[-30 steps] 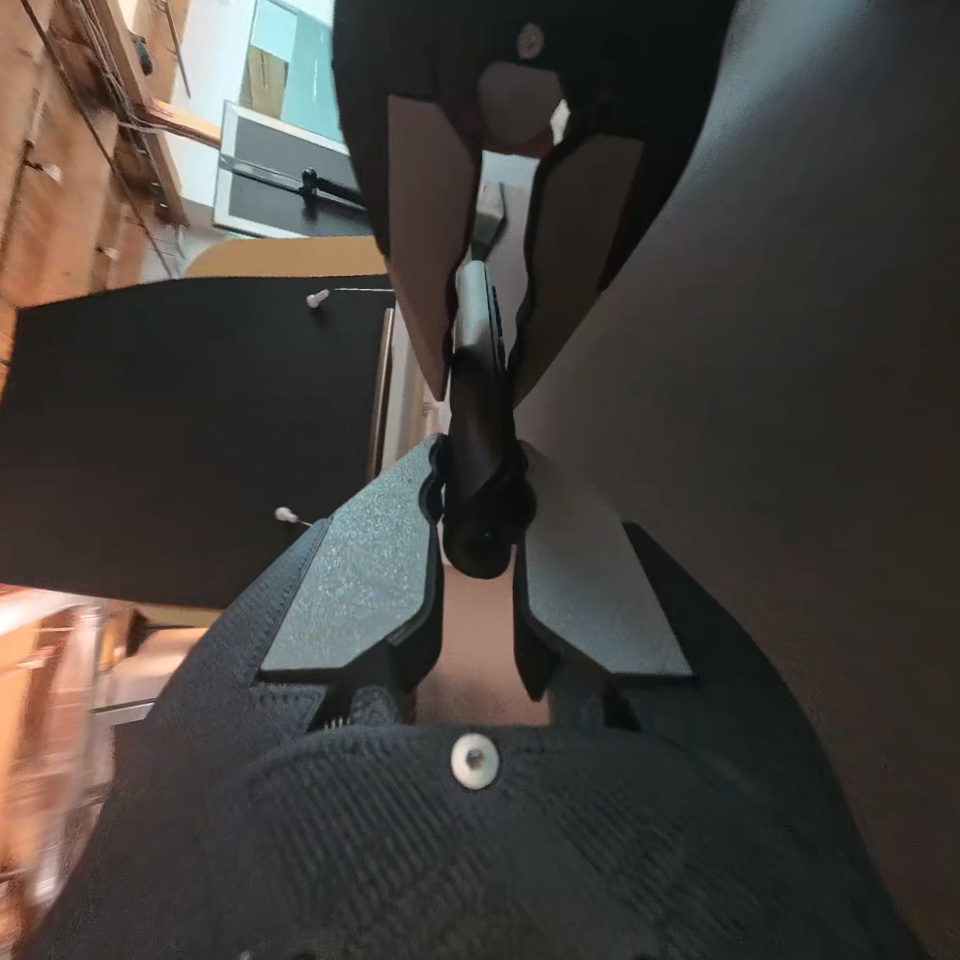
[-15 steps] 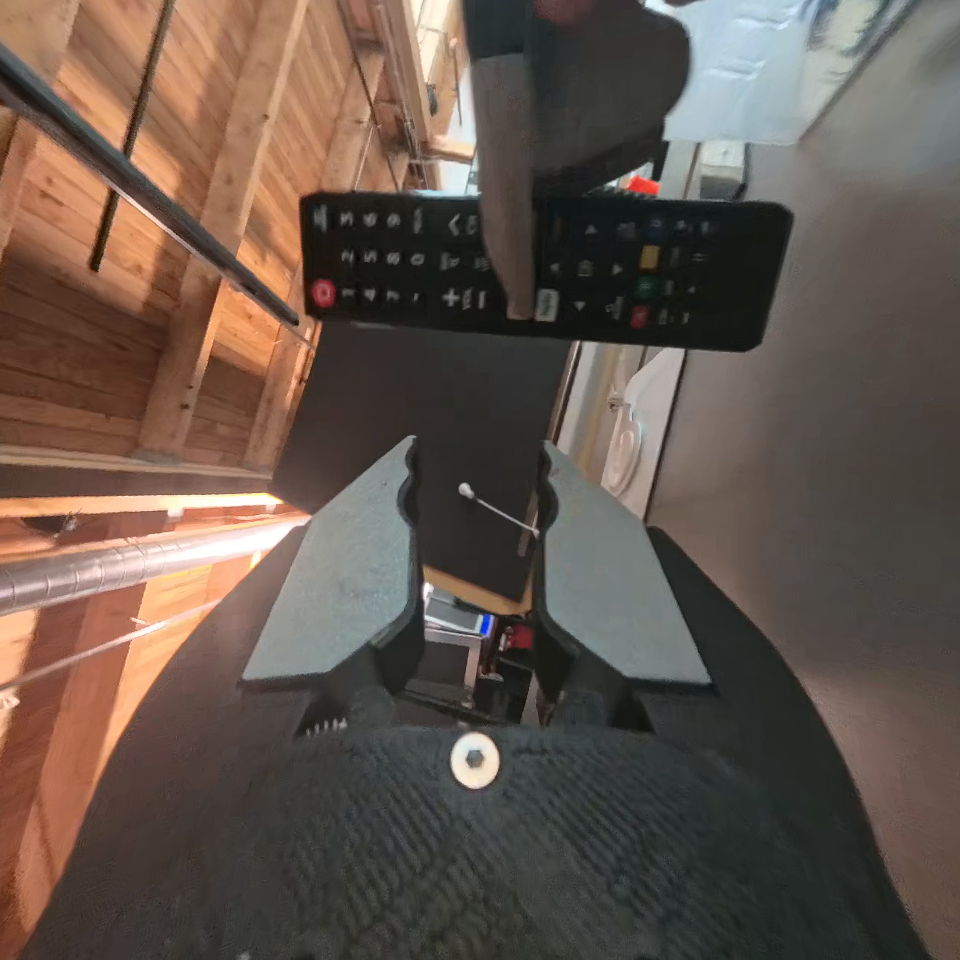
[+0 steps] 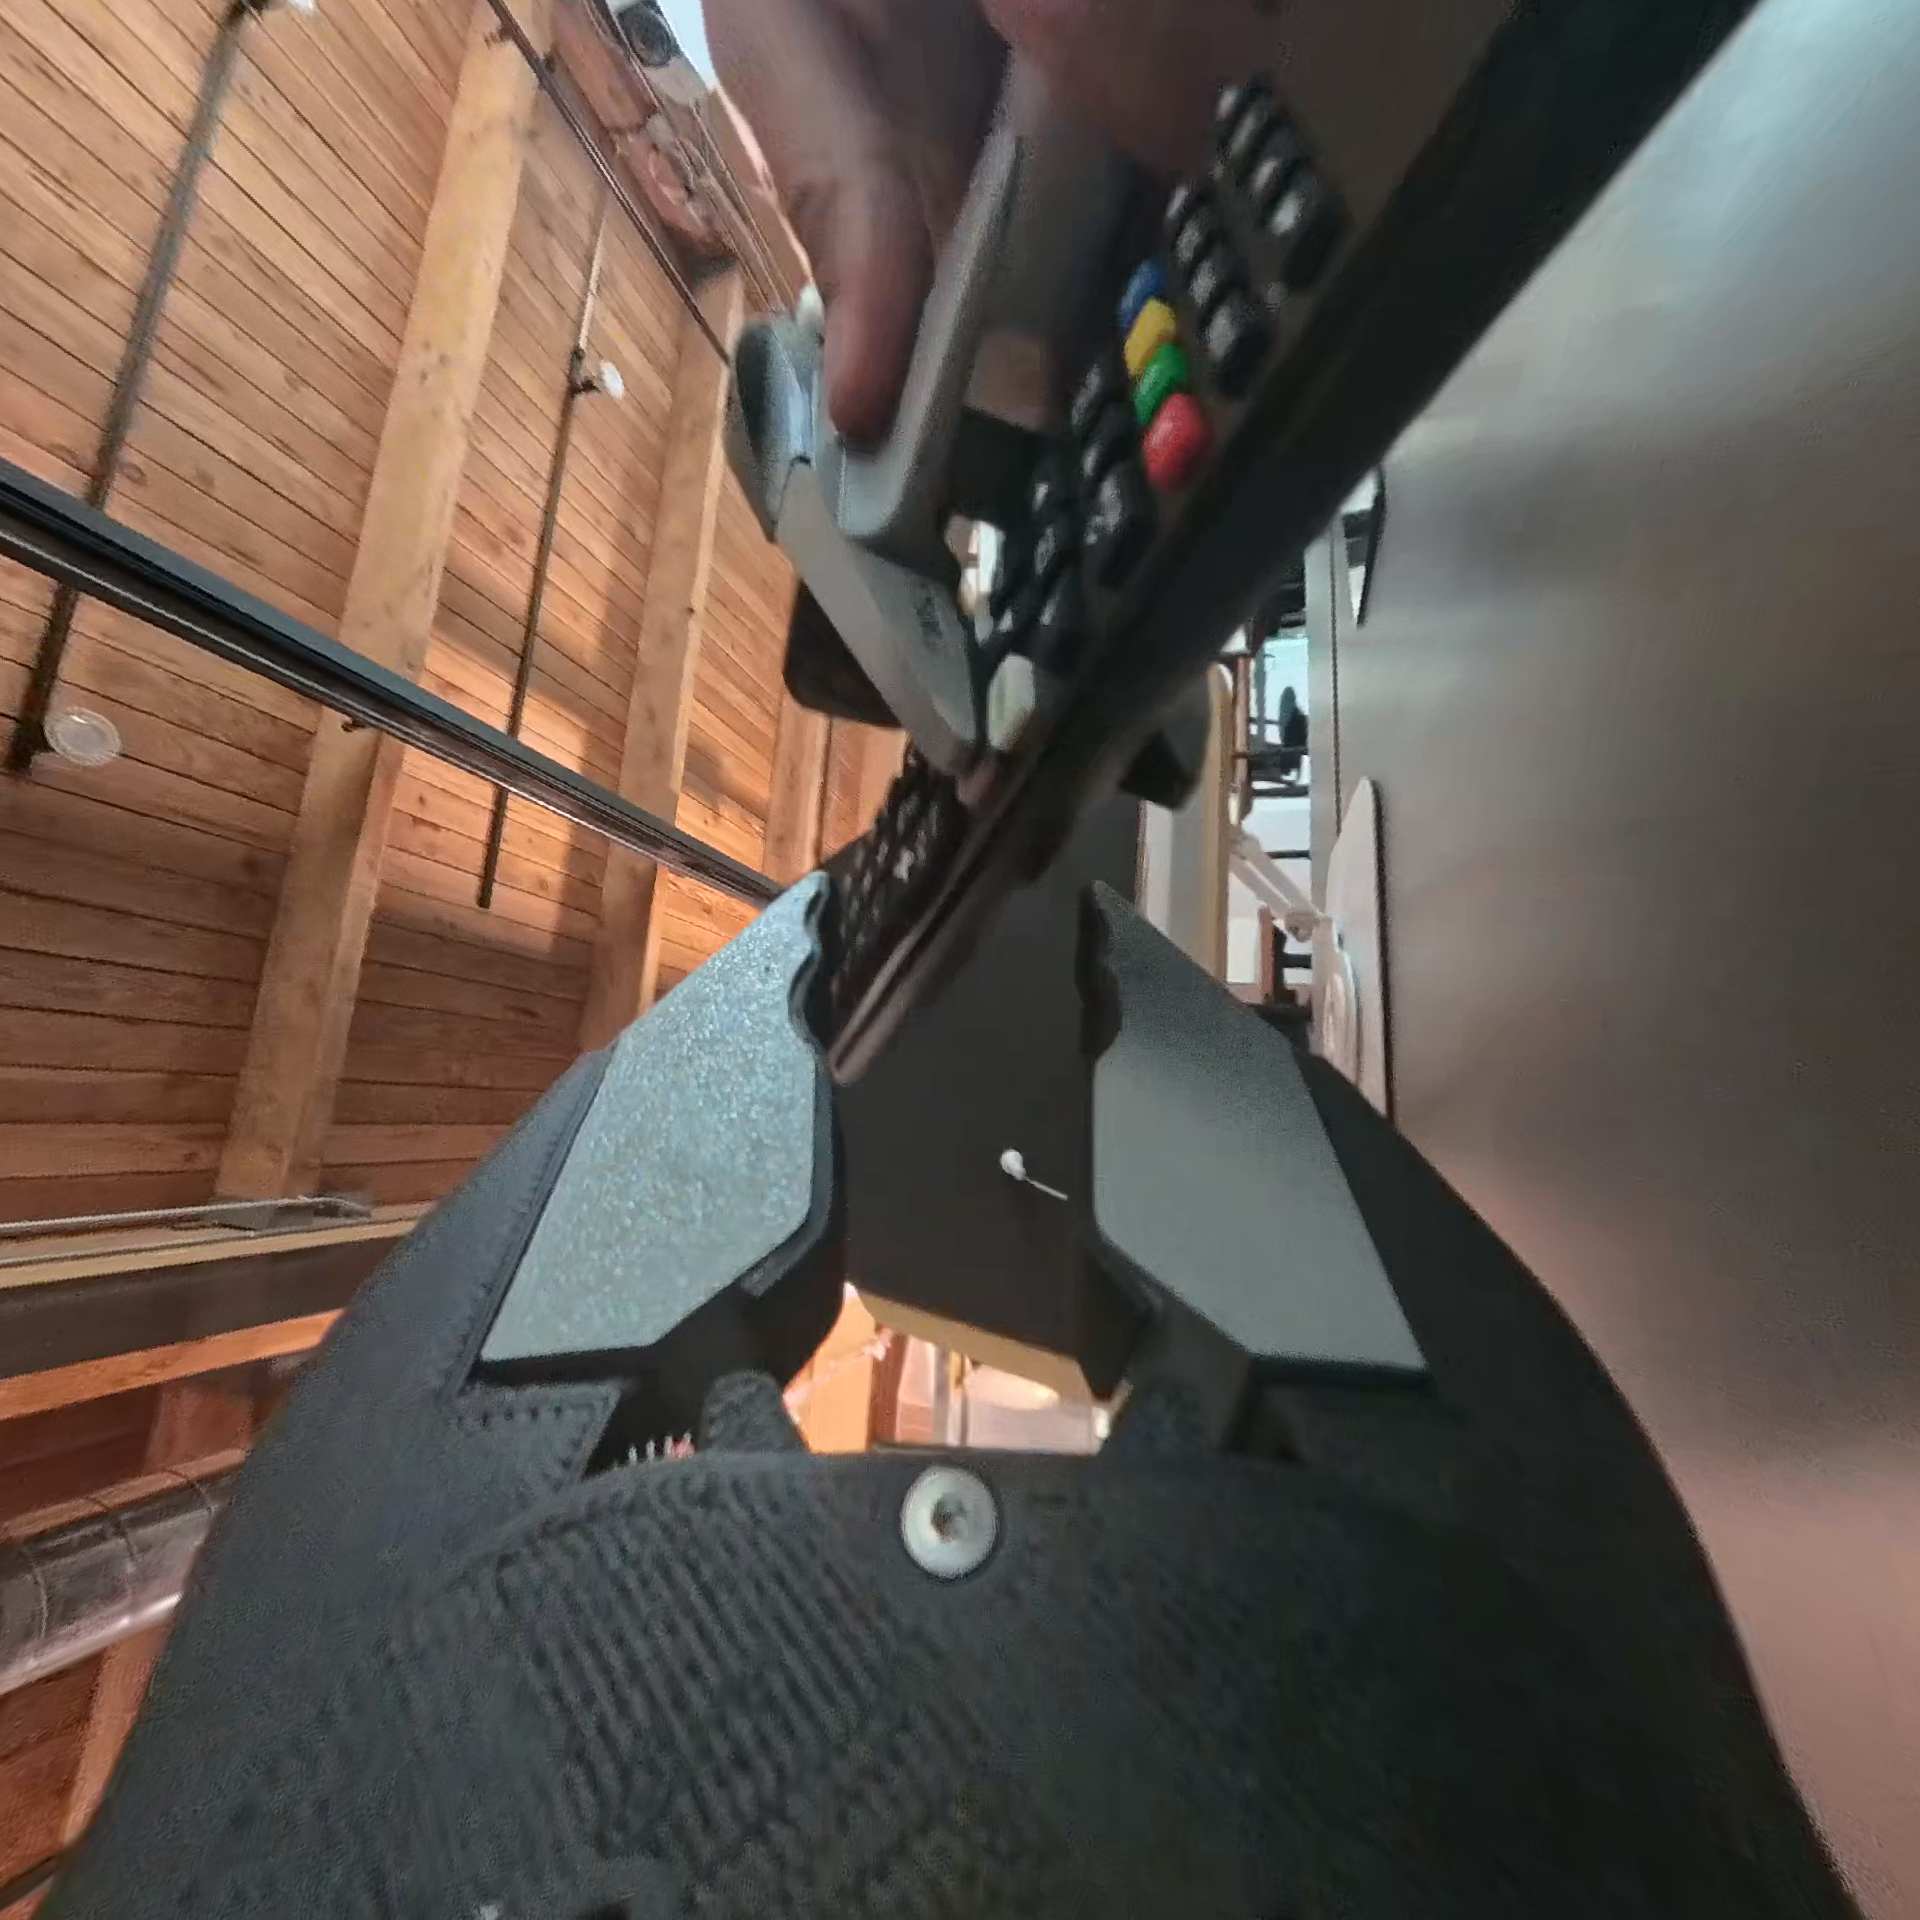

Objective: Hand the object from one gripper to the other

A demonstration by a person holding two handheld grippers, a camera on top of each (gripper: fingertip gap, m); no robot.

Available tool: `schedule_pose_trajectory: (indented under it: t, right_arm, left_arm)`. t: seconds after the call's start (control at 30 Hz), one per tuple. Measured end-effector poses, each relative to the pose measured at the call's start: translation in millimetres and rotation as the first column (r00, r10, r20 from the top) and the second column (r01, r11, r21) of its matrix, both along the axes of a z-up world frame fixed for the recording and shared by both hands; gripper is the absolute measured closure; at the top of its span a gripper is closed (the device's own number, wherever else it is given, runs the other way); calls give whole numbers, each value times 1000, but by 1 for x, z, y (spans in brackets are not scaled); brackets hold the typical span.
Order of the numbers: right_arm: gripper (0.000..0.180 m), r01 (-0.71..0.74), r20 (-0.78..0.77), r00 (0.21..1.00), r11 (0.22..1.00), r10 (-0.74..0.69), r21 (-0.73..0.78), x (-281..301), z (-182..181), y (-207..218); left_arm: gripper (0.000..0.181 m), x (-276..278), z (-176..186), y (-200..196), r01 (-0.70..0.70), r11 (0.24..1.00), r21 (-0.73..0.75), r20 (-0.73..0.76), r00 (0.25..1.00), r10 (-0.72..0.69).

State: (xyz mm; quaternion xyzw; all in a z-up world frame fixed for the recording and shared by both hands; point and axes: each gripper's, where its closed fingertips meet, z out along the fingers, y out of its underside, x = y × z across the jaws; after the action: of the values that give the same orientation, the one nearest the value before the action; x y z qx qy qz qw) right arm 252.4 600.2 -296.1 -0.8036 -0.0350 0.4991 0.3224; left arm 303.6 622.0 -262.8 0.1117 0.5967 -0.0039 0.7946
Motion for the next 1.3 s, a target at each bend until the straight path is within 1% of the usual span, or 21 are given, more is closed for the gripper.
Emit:
schedule_pose_trajectory:
  t: [0.03,0.07,0.1,0.13,0.2,0.27,0.37,0.47,0.53,0.6,0.63,0.7,0.77,0.87,0.9,0.93,1.0,1.07,1.17,1.23,1.3]
  right_arm:
    - [158,-24,20,1000,1000,24,-13,-4,-5,-1]
    - [153,-23,43,999,1000,23,-6,-5,-7,1]
    - [149,-8,68,998,1000,6,30,-2,-4,5]
    - [145,31,82,996,996,-38,82,5,5,11]
    - [136,153,70,982,960,-173,235,27,33,20]
    - [131,236,24,963,884,-268,404,46,68,18]
    - [125,270,-26,948,754,-318,599,54,106,7]
    - [116,163,50,963,722,-264,672,34,110,4]
    - [112,64,167,956,725,-242,686,15,98,9]
    - [112,5,272,927,734,-259,680,2,84,19]
    - [122,-9,310,911,739,-271,673,-2,78,24]
    - [152,-46,383,882,761,-273,647,-7,65,31]
    - [156,-75,457,832,752,-314,655,-4,60,34]
    - [158,-80,531,709,695,-464,715,13,64,39]
    - [159,-68,550,659,688,-513,723,22,66,40]
    - [159,-52,578,596,691,-558,721,32,66,42]
    - [159,-33,645,434,705,-628,708,54,61,45]
    - [159,-45,729,260,746,-633,664,73,49,47]
    - [159,-70,837,45,834,-545,547,92,24,47]
    - [159,-59,885,-43,885,-465,462,101,7,47]
    - [159,-89,905,-88,908,-416,409,99,-3,48]
  left_arm:
    - [145,-1,0,-3,3,1000,16,0,1000,-3]
    - [148,0,-5,-2,-19,999,26,-37,999,20]
    - [152,2,-10,3,-48,999,-12,-110,993,46]
    - [159,3,-14,7,-59,992,-109,-191,981,38]
    - [159,3,-11,14,-47,927,-373,-294,953,-71]
    - [159,2,-5,23,-59,794,-605,-348,916,-198]
    - [159,-3,-5,25,-92,547,-832,-378,815,-439]
    - [159,-9,-10,16,-182,348,-920,-375,675,-636]
    - [159,-13,-14,6,-257,267,-929,-369,576,-729]
    - [159,-16,-15,-4,-315,216,-924,-357,511,-782]
    - [159,-18,-16,-9,-336,211,-918,-359,478,-802]
    - [160,-19,-21,-15,-368,214,-905,-374,445,-814]
    - [159,-17,-27,-13,-402,200,-893,-382,447,-809]
    - [149,-8,-24,5,-423,137,-896,-366,527,-767]
    - [138,-5,-20,15,-415,106,-903,-349,569,-744]
    - [129,-2,-16,26,-403,77,-912,-332,614,-717]
    - [122,0,-8,41,-366,56,-929,-307,677,-669]
    - [121,0,-1,52,-322,93,-942,-309,732,-607]
    - [122,-3,2,51,-277,208,-938,-347,762,-547]
    - [127,-4,3,47,-243,276,-930,-356,781,-514]
    - [130,-4,-2,43,-230,359,-905,-389,788,-477]
